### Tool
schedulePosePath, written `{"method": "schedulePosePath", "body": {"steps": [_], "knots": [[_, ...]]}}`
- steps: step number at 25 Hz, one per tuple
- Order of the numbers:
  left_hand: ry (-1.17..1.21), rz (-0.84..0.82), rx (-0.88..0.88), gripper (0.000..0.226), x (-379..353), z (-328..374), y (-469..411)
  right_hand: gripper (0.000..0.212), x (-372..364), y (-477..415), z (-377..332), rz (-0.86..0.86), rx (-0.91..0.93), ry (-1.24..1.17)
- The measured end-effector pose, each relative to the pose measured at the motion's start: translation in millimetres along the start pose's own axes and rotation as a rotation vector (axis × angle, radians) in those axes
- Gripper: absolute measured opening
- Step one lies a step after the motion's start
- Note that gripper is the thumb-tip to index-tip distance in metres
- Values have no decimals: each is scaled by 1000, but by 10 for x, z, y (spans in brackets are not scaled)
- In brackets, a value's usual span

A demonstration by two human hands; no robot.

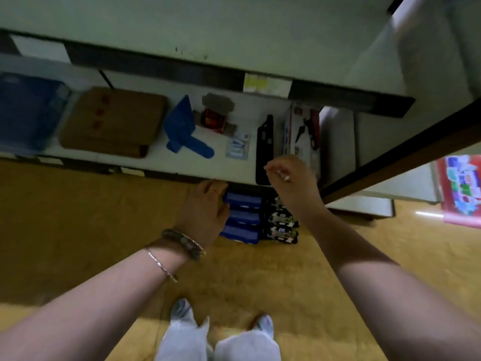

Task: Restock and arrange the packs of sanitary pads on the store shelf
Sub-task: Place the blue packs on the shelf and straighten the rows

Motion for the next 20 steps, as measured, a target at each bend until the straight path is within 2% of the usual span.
{"method": "schedulePosePath", "body": {"steps": [2,11,13,16,20], "knots": [[-14,-34,54,45,-420,-344,-1,16,-408,44,475,-63,-52,20],[-76,-188,82,45,-1998,-1491,-136,17,-2042,243,2214,-277,-157,147],[-83,-219,106,46,-2321,-1717,-191,28,-2328,227,2590,-318,-215,191],[-96,-260,129,45,-2688,-1980,-252,55,-2691,230,3093,-460,-238,427],[-112,-301,155,45,-3083,-2251,-350,76,-3058,305,3542,-622,-143,803]]}}
Point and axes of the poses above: each hand's wrist, its own y-axis away from the middle knuckle, its own x-axis out of the back of the hand, z = x × y, the point moved 3 cm from there along -y, towards the middle knuckle, and after that the axes turned 5 degrees about z, right-handed, at the moved point
